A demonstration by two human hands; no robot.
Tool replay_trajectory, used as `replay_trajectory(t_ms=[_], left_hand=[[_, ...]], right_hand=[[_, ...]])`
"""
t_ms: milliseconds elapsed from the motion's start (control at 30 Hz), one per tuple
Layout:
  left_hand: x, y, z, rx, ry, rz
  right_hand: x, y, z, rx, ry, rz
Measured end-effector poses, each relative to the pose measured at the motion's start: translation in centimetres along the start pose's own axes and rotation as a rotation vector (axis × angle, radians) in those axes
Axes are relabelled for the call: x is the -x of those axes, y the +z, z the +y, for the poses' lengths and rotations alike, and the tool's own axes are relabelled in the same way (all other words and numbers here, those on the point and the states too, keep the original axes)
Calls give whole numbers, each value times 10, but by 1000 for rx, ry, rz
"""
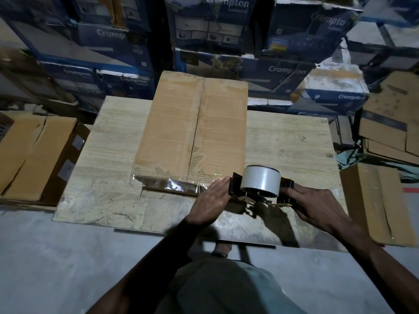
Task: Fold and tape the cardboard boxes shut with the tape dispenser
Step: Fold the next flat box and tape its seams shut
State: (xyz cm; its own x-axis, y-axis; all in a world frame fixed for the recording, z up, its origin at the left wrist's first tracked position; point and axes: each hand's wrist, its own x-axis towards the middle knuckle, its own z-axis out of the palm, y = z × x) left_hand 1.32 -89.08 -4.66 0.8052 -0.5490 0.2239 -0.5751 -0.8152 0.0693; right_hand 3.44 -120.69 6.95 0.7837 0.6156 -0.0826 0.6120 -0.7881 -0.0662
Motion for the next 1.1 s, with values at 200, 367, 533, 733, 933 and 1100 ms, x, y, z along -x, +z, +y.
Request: replay_trajectory(t_ms=[200,367,533,733,933,1100], left_hand=[[-1,0,-2,67,15,-14],[1,5,-4,139,-32,51],[1,9,-4,194,-48,65],[4,11,0,208,-49,140],[-3,8,2,83,-37,170],[-5,11,7,83,-89,144]], right_hand=[[9,-7,1,-1,15,8],[39,-21,31,6,41,5],[60,-16,47,-7,59,-18],[53,37,50,-44,29,-76],[33,89,37,-173,-2,-52],[16,118,28,-285,36,-94]])
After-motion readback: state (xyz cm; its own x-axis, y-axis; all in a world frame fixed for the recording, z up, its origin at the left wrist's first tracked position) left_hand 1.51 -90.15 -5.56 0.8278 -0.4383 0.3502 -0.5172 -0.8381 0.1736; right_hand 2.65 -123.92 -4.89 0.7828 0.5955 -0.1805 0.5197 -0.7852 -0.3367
